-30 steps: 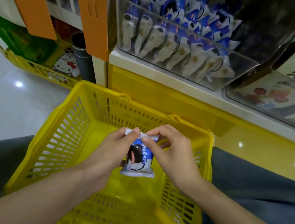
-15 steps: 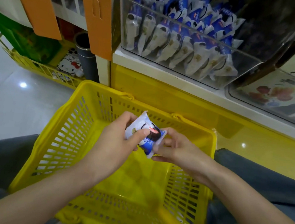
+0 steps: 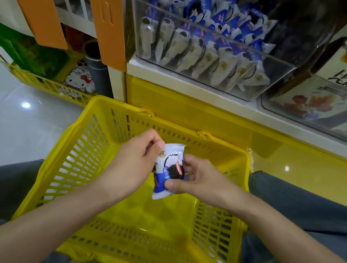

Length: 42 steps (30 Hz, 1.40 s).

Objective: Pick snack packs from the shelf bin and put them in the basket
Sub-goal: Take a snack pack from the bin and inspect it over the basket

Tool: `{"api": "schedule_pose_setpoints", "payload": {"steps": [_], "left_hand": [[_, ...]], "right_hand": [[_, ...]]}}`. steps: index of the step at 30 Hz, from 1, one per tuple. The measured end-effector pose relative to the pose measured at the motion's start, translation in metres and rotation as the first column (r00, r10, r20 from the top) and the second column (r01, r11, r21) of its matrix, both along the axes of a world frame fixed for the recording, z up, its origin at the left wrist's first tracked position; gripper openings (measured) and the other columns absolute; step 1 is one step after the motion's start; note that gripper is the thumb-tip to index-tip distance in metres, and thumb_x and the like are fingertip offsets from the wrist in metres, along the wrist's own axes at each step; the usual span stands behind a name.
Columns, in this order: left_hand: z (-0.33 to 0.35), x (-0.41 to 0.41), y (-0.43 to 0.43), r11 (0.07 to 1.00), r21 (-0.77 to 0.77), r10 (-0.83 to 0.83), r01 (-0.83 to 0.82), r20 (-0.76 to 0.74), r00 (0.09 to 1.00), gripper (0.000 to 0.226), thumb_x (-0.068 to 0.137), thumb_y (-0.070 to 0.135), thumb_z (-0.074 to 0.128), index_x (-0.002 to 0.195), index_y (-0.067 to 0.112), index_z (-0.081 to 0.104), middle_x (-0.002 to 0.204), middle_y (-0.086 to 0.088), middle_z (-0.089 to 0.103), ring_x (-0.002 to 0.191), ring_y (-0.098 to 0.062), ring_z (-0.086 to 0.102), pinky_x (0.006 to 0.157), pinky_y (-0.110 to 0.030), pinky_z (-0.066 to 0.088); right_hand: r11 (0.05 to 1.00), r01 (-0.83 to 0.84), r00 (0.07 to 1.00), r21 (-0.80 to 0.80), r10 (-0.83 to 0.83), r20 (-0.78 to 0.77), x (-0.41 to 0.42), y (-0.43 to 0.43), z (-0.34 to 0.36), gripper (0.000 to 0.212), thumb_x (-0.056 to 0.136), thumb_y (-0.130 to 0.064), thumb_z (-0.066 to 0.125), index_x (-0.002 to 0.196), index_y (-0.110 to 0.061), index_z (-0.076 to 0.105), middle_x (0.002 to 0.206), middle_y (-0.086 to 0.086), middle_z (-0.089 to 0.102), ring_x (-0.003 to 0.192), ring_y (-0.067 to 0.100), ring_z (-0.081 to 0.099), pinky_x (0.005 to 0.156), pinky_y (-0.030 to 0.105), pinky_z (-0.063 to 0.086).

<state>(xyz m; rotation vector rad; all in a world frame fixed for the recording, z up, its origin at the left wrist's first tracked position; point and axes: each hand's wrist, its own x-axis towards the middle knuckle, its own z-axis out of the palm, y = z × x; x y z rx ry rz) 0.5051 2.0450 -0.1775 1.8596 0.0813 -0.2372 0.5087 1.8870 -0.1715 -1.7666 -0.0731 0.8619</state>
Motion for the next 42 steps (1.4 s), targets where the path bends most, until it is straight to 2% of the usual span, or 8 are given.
{"api": "schedule_pose_setpoints", "payload": {"steps": [5,13,19,25,29,33,38,42], "left_hand": [[-0.001,-0.005,-0.002,0.974,0.219,-0.096,0.057,0.172,0.98,0.028,0.094,0.016,0.048,0.068,0.025,0.042,0.053,0.009,0.043,0.055,0.001,0.044,0.052,-0.014,0.034],[-0.005,-0.008,-0.008,0.984,0.154,-0.102,0.087,0.095,0.99,0.018,0.09,0.02,0.055,0.073,0.025,0.053,0.06,0.01,0.054,0.056,-0.002,0.047,0.053,-0.015,0.035],[-0.004,-0.003,-0.011,0.988,-0.15,-0.006,-0.016,-0.146,0.989,0.022,0.091,0.015,0.053,0.069,0.013,0.052,0.063,-0.004,0.051,0.068,-0.02,0.047,0.075,-0.055,0.047],[-0.006,-0.002,-0.01,0.994,-0.005,0.113,-0.113,-0.015,0.993,0.022,0.088,0.013,0.057,0.076,0.025,0.043,0.076,0.005,0.053,0.069,-0.01,0.051,0.067,-0.019,0.042],[0.0,0.003,-0.008,0.99,-0.072,0.11,-0.125,-0.178,0.978,0.029,0.097,0.028,0.04,0.074,0.022,0.056,0.069,0.005,0.063,0.067,-0.015,0.057,0.066,-0.029,0.042],[0.009,0.007,-0.006,0.905,-0.35,0.056,-0.241,-0.463,0.885,0.037,0.094,0.042,0.039,0.088,0.015,0.065,0.078,-0.002,0.071,0.072,-0.017,0.066,0.066,-0.031,0.055],[0.013,0.001,-0.007,0.85,-0.477,0.031,-0.224,-0.379,0.925,0.023,0.089,0.019,0.056,0.104,0.003,0.065,0.094,-0.012,0.072,0.078,-0.015,0.069,0.064,-0.026,0.058],[0.012,0.003,-0.008,0.862,-0.445,0.107,-0.244,-0.312,0.944,0.02,0.091,0.008,0.052,0.108,0.003,0.062,0.09,-0.01,0.072,0.075,-0.012,0.069,0.064,-0.023,0.057]], "right_hand": [[0.993,0.117,0.977,-0.019,-0.112,0.182,-0.004,0.005,-0.005,0.018,0.084,-0.011,0.064,0.099,-0.016,0.055,0.095,-0.003,0.062,0.089,0.01,0.059,0.08,0.025,0.049],[0.96,0.28,0.922,0.016,-0.273,0.275,0.001,0.001,0.001,0.013,0.082,-0.009,0.067,0.072,-0.017,0.063,0.067,-0.002,0.061,0.062,0.007,0.054,0.057,0.014,0.043],[0.956,0.242,0.763,-0.166,-0.082,0.641,-0.004,-0.001,0.005,0.004,0.083,-0.015,0.067,0.081,-0.019,0.067,0.076,-0.01,0.063,0.071,0.0,0.055,0.06,0.01,0.042],[0.914,0.386,0.618,-0.127,-0.154,0.771,-0.002,-0.007,0.008,0.003,0.087,-0.019,0.062,0.084,-0.02,0.062,0.083,-0.007,0.062,0.078,0.002,0.057,0.06,0.01,0.043],[0.934,0.35,0.535,-0.067,-0.141,0.833,-0.003,-0.008,0.008,0.006,0.088,-0.018,0.06,0.087,-0.013,0.064,0.088,-0.002,0.06,0.085,0.005,0.057,0.071,0.017,0.047],[0.968,0.227,0.558,-0.103,-0.043,0.829,-0.01,-0.006,0.003,0.008,0.084,-0.015,0.064,0.087,-0.009,0.069,0.093,0.002,0.06,0.095,0.005,0.055,0.083,0.021,0.046],[0.973,0.168,0.56,-0.156,0.036,0.827,-0.015,-0.003,0.004,0.01,0.082,-0.018,0.065,0.086,-0.01,0.071,0.094,-0.001,0.056,0.095,0.005,0.052,0.082,0.024,0.048],[0.956,0.29,0.712,-0.041,-0.187,0.677,-0.015,0.004,0.008,0.013,0.088,-0.02,0.06,0.099,-0.013,0.059,0.101,-0.002,0.058,0.097,0.003,0.055,0.084,0.022,0.046]]}}
